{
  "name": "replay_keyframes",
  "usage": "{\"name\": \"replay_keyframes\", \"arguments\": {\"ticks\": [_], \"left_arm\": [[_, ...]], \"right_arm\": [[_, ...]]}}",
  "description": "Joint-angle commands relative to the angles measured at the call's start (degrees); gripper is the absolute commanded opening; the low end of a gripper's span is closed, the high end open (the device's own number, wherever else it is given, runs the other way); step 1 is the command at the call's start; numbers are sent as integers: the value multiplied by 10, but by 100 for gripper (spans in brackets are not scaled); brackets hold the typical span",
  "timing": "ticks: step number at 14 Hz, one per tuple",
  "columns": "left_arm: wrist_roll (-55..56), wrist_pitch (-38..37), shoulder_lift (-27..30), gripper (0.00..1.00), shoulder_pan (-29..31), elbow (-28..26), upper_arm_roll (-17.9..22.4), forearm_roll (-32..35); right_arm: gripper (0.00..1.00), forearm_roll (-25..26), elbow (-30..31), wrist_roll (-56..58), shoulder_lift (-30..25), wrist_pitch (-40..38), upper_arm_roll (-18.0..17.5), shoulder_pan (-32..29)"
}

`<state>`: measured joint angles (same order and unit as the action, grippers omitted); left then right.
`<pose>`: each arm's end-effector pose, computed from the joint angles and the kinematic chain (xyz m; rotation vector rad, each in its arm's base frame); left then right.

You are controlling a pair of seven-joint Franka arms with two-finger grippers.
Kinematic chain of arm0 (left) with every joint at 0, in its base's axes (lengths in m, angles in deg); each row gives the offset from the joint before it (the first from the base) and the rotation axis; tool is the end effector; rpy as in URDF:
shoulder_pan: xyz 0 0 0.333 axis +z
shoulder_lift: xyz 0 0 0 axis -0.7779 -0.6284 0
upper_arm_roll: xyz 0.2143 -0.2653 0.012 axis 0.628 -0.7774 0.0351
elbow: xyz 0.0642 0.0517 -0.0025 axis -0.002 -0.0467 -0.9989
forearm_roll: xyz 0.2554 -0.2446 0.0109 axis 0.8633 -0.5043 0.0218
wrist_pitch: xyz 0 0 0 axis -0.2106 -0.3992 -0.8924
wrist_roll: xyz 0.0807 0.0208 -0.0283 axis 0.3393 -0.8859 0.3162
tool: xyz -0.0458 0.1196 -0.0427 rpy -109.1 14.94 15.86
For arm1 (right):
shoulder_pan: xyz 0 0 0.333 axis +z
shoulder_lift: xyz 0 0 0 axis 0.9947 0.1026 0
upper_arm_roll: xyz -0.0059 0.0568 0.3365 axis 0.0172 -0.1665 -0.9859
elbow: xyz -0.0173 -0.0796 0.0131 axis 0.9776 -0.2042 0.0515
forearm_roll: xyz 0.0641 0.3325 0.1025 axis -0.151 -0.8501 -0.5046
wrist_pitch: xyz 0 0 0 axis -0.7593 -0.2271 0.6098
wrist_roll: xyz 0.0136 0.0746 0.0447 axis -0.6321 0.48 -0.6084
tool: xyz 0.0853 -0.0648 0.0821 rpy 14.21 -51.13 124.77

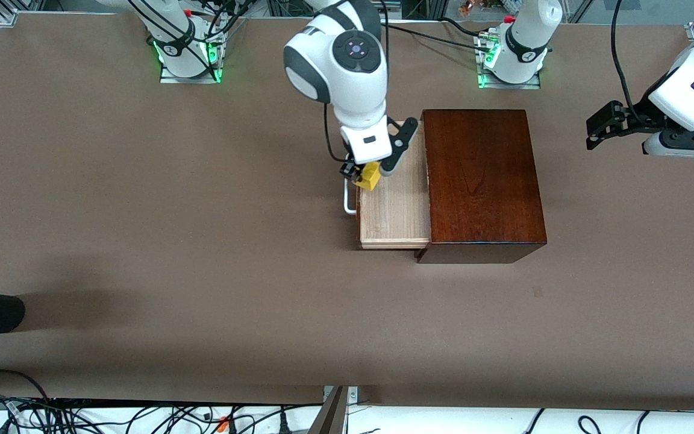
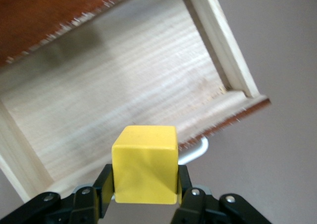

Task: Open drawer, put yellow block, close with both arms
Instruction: 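Lift the yellow cube with the right gripper and carry it over the drawer, then lower the cube into the drawer and open the right gripper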

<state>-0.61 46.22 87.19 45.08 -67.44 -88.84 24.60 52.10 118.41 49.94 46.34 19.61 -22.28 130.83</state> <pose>0.5119 -0.0587 0.6248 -3.1358 0.0856 0.0296 0.4704 0.5484 0.4236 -2.6787 -1.6136 -0.1312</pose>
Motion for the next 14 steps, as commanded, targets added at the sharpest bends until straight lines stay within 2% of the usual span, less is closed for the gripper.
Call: {"name": "replay_keyframes", "arguments": {"ticks": [1,5,7,10,14], "left_arm": [[-8,-1,6,100,-2,1,1,4],[-6,-2,6,100,-2,0,0,3],[-5,-2,6,100,-2,0,0,3],[-4,-3,6,100,-3,0,-1,3],[-4,-3,6,100,-3,0,-1,3]], "right_arm": [[25,21,-33,-18,13,-15,7,27],[29,39,-28,-9,32,-15,7,39],[32,64,-29,15,48,-10,5,42],[32,66,-32,17,70,0,6,50],[32,66,-34,16,71,13,6,50]]}}
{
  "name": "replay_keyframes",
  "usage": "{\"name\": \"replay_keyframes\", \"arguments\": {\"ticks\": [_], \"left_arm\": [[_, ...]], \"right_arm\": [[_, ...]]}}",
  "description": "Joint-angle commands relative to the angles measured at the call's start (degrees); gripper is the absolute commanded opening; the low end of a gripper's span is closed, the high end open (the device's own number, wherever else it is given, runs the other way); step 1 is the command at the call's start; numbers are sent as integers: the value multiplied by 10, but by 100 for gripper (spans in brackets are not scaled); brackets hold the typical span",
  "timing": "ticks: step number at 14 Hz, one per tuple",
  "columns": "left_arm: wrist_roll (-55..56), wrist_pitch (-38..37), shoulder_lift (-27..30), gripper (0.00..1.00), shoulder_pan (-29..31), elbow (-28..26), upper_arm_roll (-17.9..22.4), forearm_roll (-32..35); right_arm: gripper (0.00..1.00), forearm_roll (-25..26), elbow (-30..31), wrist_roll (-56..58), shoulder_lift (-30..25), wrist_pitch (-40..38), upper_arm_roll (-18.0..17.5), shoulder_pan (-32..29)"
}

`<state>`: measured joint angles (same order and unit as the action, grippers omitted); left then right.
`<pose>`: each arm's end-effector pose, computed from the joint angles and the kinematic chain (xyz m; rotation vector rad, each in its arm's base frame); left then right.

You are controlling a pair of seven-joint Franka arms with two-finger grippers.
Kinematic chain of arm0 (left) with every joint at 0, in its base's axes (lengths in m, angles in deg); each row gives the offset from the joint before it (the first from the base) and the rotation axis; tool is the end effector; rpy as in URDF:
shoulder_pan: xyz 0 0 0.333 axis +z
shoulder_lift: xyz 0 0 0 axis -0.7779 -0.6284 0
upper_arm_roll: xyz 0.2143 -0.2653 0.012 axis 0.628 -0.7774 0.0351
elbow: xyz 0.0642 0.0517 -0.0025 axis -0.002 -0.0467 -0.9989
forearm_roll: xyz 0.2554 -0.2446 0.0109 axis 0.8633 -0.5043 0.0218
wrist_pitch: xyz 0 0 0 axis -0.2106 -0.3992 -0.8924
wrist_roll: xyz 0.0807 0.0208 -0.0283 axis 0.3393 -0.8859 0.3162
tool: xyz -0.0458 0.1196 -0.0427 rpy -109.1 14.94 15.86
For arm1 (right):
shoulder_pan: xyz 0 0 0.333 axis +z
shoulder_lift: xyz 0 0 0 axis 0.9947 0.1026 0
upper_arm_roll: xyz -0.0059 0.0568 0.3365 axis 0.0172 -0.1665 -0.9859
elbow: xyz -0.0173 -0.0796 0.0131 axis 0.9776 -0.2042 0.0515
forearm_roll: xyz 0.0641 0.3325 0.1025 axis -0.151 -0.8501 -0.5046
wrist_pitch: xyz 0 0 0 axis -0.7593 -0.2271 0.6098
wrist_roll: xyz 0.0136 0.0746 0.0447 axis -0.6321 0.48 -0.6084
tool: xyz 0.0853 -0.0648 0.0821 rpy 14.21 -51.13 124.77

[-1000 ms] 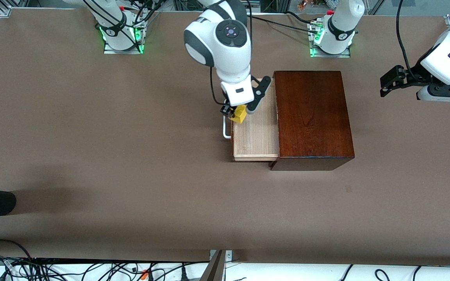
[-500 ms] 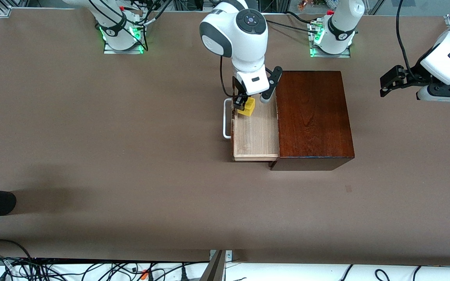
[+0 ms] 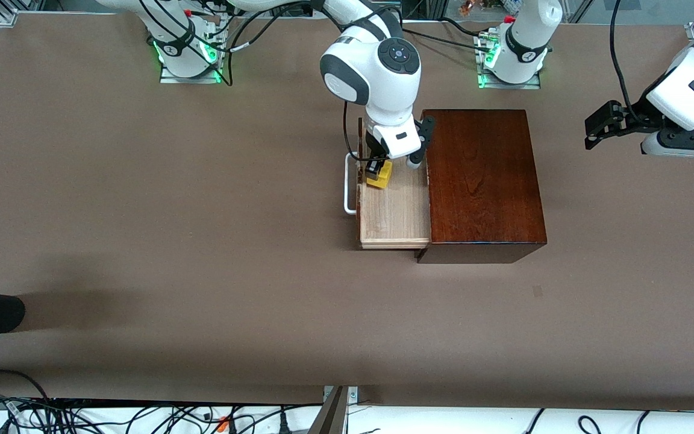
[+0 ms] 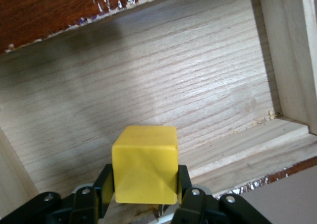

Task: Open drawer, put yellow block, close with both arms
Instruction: 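Lower the cube into the drawer and open the right gripper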

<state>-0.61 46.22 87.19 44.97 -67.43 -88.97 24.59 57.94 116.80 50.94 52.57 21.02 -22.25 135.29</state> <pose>0.5116 -0.0609 0.6249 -3.1358 0.0922 0.0293 0.4434 0.5886 0.3598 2.5070 1.7395 0.0983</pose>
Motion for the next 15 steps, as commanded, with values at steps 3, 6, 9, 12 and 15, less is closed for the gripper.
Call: {"name": "replay_keyframes", "arguments": {"ticks": [3,6,9,12,15], "left_arm": [[-4,-3,5,100,-1,0,0,3],[-4,-3,5,100,-1,0,0,3],[-4,-3,5,100,-1,0,0,3],[-4,-3,4,100,-1,0,0,3],[-4,-3,4,100,-1,0,0,3]], "right_arm": [[32,9,-17,10,10,14,6,17],[32,21,-8,17,17,19,6,17],[32,28,-5,55,22,12,6,15],[34,29,-5,89,19,10,7,10],[100,25,-7,107,14,8,8,-7]]}}
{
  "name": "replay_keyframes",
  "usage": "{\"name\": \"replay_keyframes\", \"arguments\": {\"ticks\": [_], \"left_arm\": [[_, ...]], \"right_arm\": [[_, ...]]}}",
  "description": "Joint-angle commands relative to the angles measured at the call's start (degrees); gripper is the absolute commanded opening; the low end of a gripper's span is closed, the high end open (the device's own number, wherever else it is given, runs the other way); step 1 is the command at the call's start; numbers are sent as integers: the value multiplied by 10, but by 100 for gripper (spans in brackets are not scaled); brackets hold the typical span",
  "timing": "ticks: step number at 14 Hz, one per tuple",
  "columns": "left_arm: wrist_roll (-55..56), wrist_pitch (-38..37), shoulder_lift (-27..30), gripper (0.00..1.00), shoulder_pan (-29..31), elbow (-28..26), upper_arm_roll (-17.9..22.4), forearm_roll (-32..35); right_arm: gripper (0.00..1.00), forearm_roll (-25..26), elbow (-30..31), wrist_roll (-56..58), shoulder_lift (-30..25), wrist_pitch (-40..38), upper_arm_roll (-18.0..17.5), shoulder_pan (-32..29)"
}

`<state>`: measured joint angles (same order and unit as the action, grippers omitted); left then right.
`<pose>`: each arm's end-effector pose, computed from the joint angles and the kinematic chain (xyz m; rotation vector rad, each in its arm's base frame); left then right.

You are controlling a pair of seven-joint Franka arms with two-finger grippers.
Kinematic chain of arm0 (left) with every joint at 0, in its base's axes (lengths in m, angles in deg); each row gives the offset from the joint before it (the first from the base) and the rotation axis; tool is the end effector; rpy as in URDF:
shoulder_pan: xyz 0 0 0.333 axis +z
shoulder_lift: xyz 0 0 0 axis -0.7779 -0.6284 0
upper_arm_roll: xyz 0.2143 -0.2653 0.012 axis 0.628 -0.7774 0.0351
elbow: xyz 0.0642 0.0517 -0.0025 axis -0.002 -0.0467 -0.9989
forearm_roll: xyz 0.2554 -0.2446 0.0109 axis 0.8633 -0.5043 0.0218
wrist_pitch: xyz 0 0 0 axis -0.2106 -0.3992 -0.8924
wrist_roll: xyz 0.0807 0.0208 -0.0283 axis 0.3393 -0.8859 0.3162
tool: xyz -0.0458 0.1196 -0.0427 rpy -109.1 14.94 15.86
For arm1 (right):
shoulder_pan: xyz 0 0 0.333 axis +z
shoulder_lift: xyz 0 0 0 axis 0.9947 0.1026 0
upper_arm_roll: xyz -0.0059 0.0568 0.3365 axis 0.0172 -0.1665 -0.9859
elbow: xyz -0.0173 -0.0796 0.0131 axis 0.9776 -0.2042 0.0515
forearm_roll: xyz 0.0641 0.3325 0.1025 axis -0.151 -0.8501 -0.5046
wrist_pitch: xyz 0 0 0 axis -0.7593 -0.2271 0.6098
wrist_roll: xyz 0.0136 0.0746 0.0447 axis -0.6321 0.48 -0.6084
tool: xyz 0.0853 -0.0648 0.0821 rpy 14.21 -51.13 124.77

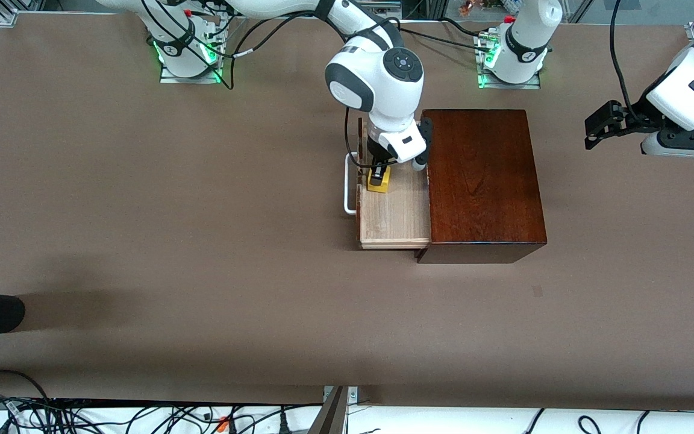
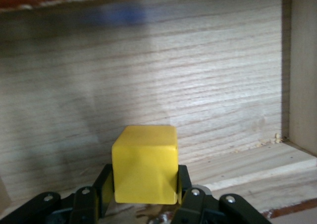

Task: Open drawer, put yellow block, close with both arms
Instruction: 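Lower the cube into the drawer and open the right gripper, then raise the right gripper away while the left gripper moves toward the drawer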

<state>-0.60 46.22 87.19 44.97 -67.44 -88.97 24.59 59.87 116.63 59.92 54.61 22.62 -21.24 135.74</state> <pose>0.5116 -0.0609 0.6248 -3.1358 0.0919 0.0296 0.4511 0.5890 0.3375 2.3180 1.9150 0.0953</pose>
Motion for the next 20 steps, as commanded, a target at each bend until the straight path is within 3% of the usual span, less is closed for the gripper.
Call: {"name": "replay_keyframes", "arguments": {"ticks": [1,5,8,12,15,17,20], "left_arm": [[-4,-3,4,100,-2,0,0,3],[-4,-2,4,100,-8,1,0,2],[-3,-3,4,100,-8,2,0,-16],[-2,-3,-5,100,-18,9,-15,-26],[-7,-2,-17,100,-20,9,-68,-25],[-4,3,-24,100,-19,9,-108,-25],[-13,5,-43,100,-25,20,-166,-25]], "right_arm": [[100,4,-8,17,-8,-9,-2,-12],[100,-25,-13,10,-26,-20,2,-17],[100,-40,-16,10,-77,-55,2,-56],[100,-41,-16,8,-156,-88,2,-159],[100,-95,-16,10,-193,-92,3,-238],[100,-135,10,4,-234,-125,41,-266],[100,-209,44,6,-281,-148,140,-268]]}}
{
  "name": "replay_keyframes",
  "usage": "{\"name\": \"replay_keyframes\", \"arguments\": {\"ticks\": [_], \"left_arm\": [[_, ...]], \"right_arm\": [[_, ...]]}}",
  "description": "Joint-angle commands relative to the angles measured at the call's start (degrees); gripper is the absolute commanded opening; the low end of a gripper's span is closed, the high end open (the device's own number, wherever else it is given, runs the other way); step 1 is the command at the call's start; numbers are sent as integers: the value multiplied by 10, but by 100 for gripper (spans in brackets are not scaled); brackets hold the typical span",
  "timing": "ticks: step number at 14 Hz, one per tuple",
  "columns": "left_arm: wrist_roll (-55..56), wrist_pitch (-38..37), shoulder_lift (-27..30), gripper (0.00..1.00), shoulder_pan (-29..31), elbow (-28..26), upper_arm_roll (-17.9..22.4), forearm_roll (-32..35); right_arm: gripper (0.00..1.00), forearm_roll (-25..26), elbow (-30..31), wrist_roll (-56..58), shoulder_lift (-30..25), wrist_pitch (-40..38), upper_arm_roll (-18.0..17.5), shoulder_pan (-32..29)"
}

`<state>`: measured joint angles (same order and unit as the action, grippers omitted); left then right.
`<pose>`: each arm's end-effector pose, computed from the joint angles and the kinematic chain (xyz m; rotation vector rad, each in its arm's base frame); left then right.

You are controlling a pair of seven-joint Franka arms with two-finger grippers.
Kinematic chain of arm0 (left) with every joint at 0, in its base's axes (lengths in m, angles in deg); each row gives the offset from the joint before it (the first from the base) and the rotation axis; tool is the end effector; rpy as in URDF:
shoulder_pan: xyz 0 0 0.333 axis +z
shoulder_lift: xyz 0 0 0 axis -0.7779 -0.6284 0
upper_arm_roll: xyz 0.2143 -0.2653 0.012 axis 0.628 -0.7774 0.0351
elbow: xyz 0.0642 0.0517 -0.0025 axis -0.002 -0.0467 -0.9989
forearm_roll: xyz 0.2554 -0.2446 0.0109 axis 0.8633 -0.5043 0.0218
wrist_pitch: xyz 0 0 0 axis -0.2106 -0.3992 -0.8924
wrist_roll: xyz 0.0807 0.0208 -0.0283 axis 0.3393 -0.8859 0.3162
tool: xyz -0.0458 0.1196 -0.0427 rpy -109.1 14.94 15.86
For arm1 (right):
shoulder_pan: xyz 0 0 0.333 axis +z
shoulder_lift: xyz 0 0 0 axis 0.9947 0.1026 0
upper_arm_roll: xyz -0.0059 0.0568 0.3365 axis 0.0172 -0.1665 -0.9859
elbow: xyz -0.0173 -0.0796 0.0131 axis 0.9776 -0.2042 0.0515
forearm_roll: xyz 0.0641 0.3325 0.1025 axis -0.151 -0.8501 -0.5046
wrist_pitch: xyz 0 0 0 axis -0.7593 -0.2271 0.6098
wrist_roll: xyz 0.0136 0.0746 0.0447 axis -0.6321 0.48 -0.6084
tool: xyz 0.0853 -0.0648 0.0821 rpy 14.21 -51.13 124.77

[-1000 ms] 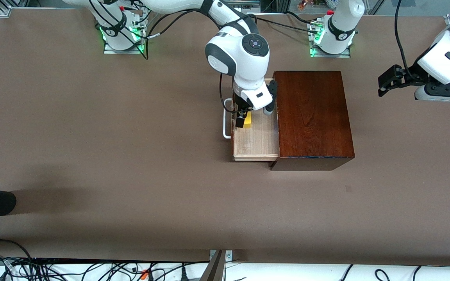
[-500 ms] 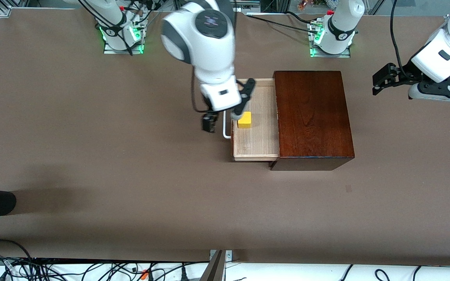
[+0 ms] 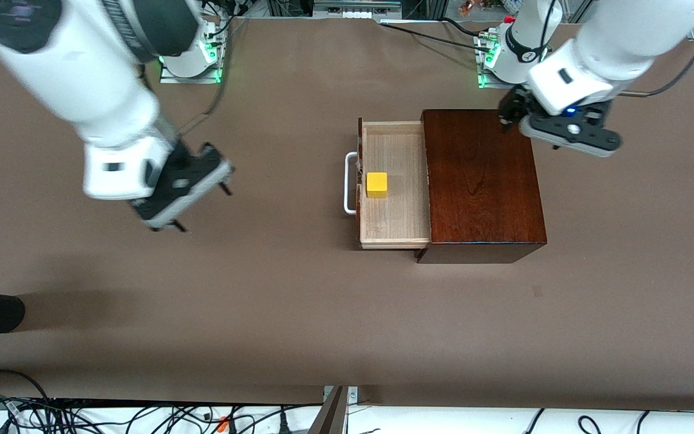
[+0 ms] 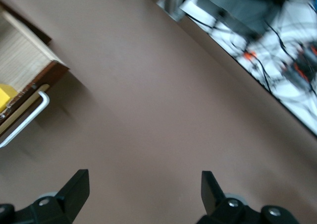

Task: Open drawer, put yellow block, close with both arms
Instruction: 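Raise the right gripper away while the left gripper moves toward the drawer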

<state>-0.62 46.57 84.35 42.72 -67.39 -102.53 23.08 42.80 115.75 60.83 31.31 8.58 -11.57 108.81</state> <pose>0.4891 -0.2027 0.6008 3.0715 -0.5193 -0.1046 0.6118 0.2324 0.6065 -2.8842 -1.0668 -0.3098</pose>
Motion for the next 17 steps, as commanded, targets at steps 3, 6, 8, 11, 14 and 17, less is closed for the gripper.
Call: {"name": "replay_keyframes", "arguments": {"ticks": [3,6,8,11,14,17], "left_arm": [[-52,1,-72,100,-23,70,-101,-4],[-153,23,-137,100,-87,106,-112,-2],[-203,57,-166,100,-139,112,-112,31],[-268,98,-212,100,-205,113,-111,87],[-315,134,-262,100,-226,113,-110,147],[-336,168,-304,100,-229,112,-109,203]], "right_arm": [[100,-36,62,-53,-76,-57,70,3],[100,-20,127,-124,-124,-67,78,-6],[100,17,185,-129,-173,-57,20,-62],[100,42,282,-187,-249,-35,-29,-107],[100,47,291,-220,-254,-36,-30,-107],[100,46,290,-221,-241,-34,-18,-113]]}}
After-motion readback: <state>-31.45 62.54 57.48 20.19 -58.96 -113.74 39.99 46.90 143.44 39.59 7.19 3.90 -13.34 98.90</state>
